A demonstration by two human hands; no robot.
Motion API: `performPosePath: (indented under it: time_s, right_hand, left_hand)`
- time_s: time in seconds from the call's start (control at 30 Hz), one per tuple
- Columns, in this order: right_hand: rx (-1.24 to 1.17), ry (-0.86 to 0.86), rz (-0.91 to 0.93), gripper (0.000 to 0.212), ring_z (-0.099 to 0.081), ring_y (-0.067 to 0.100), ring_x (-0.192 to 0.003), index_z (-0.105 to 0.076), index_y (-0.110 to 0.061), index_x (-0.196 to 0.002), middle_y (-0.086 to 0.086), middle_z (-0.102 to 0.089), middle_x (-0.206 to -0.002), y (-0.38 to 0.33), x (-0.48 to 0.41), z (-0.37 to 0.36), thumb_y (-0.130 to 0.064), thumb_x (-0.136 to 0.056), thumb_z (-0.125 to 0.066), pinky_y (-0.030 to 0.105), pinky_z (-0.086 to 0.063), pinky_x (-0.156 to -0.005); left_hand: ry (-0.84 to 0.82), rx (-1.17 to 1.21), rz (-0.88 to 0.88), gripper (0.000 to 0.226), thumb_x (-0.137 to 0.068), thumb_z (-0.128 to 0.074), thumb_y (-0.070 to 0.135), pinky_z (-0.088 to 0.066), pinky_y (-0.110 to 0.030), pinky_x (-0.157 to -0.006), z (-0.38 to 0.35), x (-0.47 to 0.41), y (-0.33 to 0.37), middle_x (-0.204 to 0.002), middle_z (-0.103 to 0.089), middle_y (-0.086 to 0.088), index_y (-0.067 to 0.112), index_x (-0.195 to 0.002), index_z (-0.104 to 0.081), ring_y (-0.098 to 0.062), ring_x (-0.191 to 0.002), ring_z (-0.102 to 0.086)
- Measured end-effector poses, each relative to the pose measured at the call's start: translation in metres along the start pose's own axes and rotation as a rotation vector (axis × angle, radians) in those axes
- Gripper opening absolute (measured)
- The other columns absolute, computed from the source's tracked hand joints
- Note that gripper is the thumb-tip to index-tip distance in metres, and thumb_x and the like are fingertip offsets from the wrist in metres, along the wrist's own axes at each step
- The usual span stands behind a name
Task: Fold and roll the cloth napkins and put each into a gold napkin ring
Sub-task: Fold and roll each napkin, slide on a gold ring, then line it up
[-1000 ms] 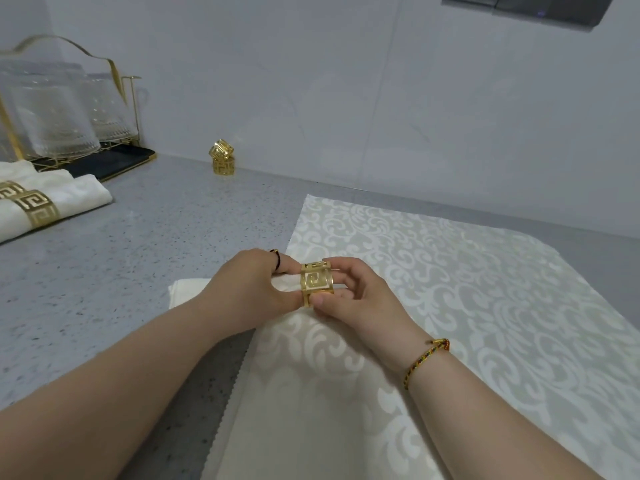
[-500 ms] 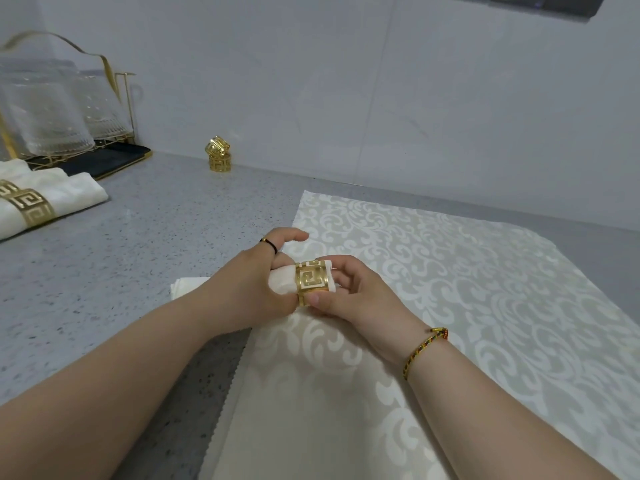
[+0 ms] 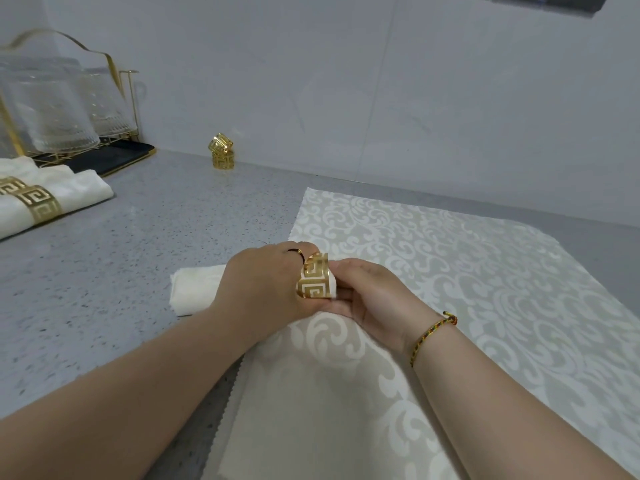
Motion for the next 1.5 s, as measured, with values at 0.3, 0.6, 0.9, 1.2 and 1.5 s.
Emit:
performPosePath:
  time_s: [0.3,0.6,0.9,1.2,1.5]
  right_hand:
    - [0.062,0.105,0.068,0.024,-0.061,0.019,-0.062,-0.048,-0.004,-0.065,0.014,-0.057,-0.074,-0.002,0.0,0.003,0.003,-0.087,-0.044,0.029,-0.057,-0.061]
    - [-0.002,0.139,0.022,0.016,-0.058,0.019,-0.075,-0.054,0.0,-0.078,0.012,-0.06,-0.082,-0.011,0.004,0.024,0.0,-0.089,-0.043,0.026,-0.057,-0.06]
    - [-0.013,0.158,0.003,0.019,-0.061,0.019,-0.072,-0.055,0.002,-0.075,0.012,-0.063,-0.076,-0.013,0.004,0.028,0.001,-0.09,-0.042,0.025,-0.058,-0.057]
    - [0.031,0.22,-0.007,0.013,-0.055,0.029,-0.086,-0.054,0.005,-0.095,0.036,-0.054,-0.115,-0.014,0.004,0.033,-0.005,-0.09,-0.048,0.026,-0.059,-0.059]
    - [0.617,0.436,0.232,0.023,-0.053,0.013,-0.086,-0.054,-0.018,-0.099,-0.009,-0.053,-0.091,-0.013,0.008,0.024,-0.035,-0.085,-0.059,0.022,-0.045,-0.074]
  left_hand:
    - [-0.035,-0.153,-0.02,0.061,-0.063,-0.041,0.081,-0.025,-0.016,-0.051,0.006,-0.005,0.005,-0.066,-0.051,0.012,0.026,-0.087,-0.053,-0.011,-0.065,-0.054]
    - [-0.255,-0.15,0.127,0.046,-0.068,-0.061,0.062,-0.036,-0.021,-0.061,0.012,-0.005,-0.018,-0.079,-0.052,0.016,0.038,-0.105,-0.049,-0.007,-0.076,-0.049]
    - [-0.311,-0.154,0.139,0.046,-0.068,-0.06,0.064,-0.035,-0.021,-0.06,0.014,-0.005,-0.018,-0.081,-0.054,0.015,0.037,-0.104,-0.048,-0.007,-0.076,-0.049]
    - [-0.327,-0.154,0.148,0.051,-0.068,-0.059,0.066,-0.035,-0.023,-0.062,0.013,-0.004,-0.019,-0.085,-0.054,0.016,0.035,-0.107,-0.048,-0.007,-0.078,-0.048]
    - [-0.446,-0.059,0.157,0.094,-0.063,-0.066,0.065,-0.035,-0.023,-0.089,0.019,-0.002,-0.025,-0.135,-0.044,0.018,0.041,-0.141,-0.019,-0.009,-0.122,-0.045]
Point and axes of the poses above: each hand's wrist, its own x-axis away from the middle knuckle, its own z-axis out of the back of the hand, y = z × x, the point moved 1 cm from there along -x, towards the middle knuckle
